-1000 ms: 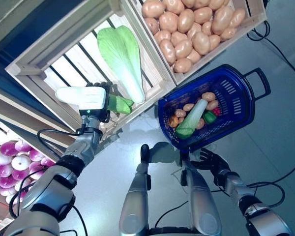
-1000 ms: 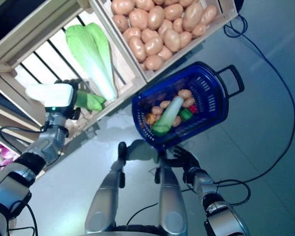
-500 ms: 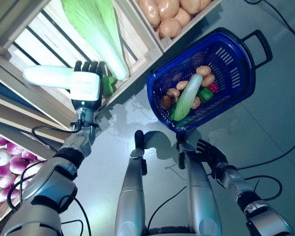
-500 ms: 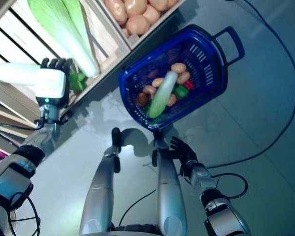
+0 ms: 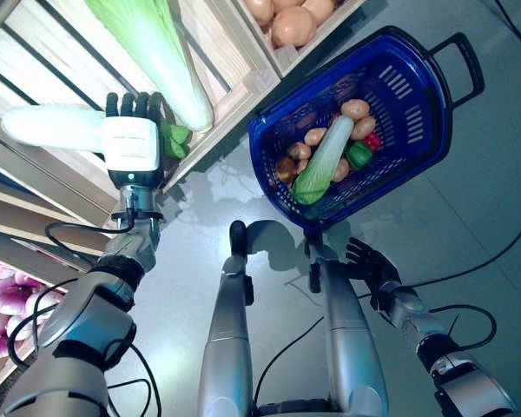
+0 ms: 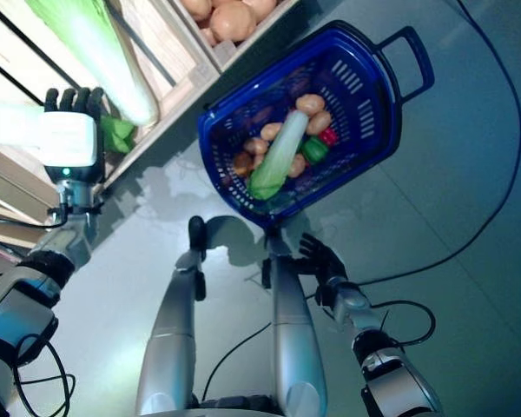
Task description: Put vegetables into the basket
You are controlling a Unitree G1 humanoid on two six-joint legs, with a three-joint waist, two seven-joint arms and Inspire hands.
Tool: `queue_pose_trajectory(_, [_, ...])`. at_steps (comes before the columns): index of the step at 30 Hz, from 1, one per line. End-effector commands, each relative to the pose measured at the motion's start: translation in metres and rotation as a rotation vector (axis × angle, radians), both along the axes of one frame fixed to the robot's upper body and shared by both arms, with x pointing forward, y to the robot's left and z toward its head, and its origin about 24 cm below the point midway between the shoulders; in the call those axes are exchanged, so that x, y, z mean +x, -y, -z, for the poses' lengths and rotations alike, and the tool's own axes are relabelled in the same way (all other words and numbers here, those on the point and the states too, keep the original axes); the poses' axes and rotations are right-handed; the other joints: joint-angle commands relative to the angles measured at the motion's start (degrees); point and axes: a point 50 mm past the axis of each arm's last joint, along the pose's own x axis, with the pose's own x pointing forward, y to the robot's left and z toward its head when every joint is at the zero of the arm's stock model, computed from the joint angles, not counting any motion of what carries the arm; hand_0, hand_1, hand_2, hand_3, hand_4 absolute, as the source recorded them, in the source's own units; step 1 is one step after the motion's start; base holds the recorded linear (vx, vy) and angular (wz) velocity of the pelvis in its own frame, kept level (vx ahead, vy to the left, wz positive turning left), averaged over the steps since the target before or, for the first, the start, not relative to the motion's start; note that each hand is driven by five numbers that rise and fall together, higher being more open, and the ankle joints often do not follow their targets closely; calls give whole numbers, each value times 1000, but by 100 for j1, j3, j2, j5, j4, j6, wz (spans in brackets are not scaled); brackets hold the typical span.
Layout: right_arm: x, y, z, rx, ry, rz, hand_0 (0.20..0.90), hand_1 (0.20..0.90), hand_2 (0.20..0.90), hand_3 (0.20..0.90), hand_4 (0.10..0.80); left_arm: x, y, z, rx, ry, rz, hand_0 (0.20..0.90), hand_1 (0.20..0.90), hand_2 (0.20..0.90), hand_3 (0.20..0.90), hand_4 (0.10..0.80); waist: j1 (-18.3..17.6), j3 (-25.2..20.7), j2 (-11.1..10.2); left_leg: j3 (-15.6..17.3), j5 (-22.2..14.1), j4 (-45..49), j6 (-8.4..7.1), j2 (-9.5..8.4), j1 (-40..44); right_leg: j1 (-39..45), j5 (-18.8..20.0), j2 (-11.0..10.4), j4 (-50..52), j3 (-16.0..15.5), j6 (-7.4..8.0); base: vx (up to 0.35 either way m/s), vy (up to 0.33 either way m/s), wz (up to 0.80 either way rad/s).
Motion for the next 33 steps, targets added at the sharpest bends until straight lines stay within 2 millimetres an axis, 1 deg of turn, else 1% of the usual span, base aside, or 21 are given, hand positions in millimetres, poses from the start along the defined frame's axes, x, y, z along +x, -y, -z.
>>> queue_pose_trajectory(1, [-19, 19, 5, -43, 0, 37, 900, 900, 900, 900, 800, -6, -34, -46, -38, 174, -134, 900, 900, 900, 900, 800, -41, -18, 13, 279, 71, 329, 237, -228, -499, 141, -88, 264, -9, -94, -221, 25, 48, -6])
queue_pose_trajectory(8, [-20, 21, 3, -50, 13, 41, 900, 900, 900, 900, 800, -10, -44, -39, -129, 164, -192, 900, 900, 900, 900, 800, -72, -18, -8, 277, 58, 395, 222, -266, -727, -68, -50, 264, 7, -77, -217, 4, 6, -1])
queue_pose_trajectory(10, [-19, 19, 2, -50, 19, 39, 900, 900, 900, 900, 800, -11, -44, -37, -152, 170, -201, 900, 900, 900, 900, 800, -70, -18, -23, 275, 67, 379, 235, -275, -767, -120, -35, 272, 10, -89, -218, -18, 14, -6])
queue_pose_trajectory(14, [-19, 18, 0, -44, 30, 45, 900, 900, 900, 900, 800, -12, -44, -26, -165, 141, -207, 900, 900, 900, 900, 800, -54, -18, -58, 254, 64, 403, 221, -301, -864, -222, -28, 295, 66, -90, -205, -16, -1, -12])
queue_pose_trajectory(18, [-17, 19, -2, -42, 37, 44, 900, 900, 900, 900, 800, -11, -42, -27, -155, 137, -186, 900, 900, 900, 900, 800, -63, -18, -89, 259, 86, 407, 199, -302, -930, -274, 12, 304, 43, -92, -202, -22, 0, -5])
queue_pose_trajectory(19, [-16, 20, -3, -44, 39, 43, 900, 900, 900, 900, 800, -9, -39, -29, -144, 136, -169, 552, 552, 552, 552, 568, -68, -18, -92, 265, 96, 396, 197, -303, -944, -293, 21, 309, 44, -96, -200, -20, 15, 35])
queue_pose_trajectory(20, [-15, 20, -4, -44, 41, 44, 900, 900, 900, 900, 800, -8, -38, -31, -134, 146, -153, 552, 552, 552, 552, 568, -71, -18, -94, 274, 92, 393, 204, -301, -950, -307, 22, 312, 46, -94, -198, -28, 19, 33])
queue_pose_trajectory(21, [-15, 21, -4, -41, 43, 48, 900, 900, 900, 900, 800, -8, -36, -34, -121, 160, -132, 300, 300, 300, 300, 400, -69, -18, -93, 278, 86, 391, 208, -300, -949, -312, 17, 311, 52, -100, -196, -20, 13, 5])
queue_pose_trajectory(26, [-15, 22, -5, -39, 52, 40, 900, 900, 900, 900, 800, -4, -29, -43, -101, 176, -84, 300, 300, 300, 300, 400, -83, -18, -91, 289, 83, 394, 204, -315, -944, -311, 28, 312, 58, -103, -189, -12, 11, -15])
queue_pose_trajectory(33, [-13, 19, -5, -33, 60, 43, 900, 900, 900, 900, 800, -1, -22, -44, -86, 194, -49, 300, 300, 300, 300, 400, -90, -18, -106, 303, 83, 362, 205, -326, -862, -235, 36, 324, 14, -86, -184, -4, -2, 0])
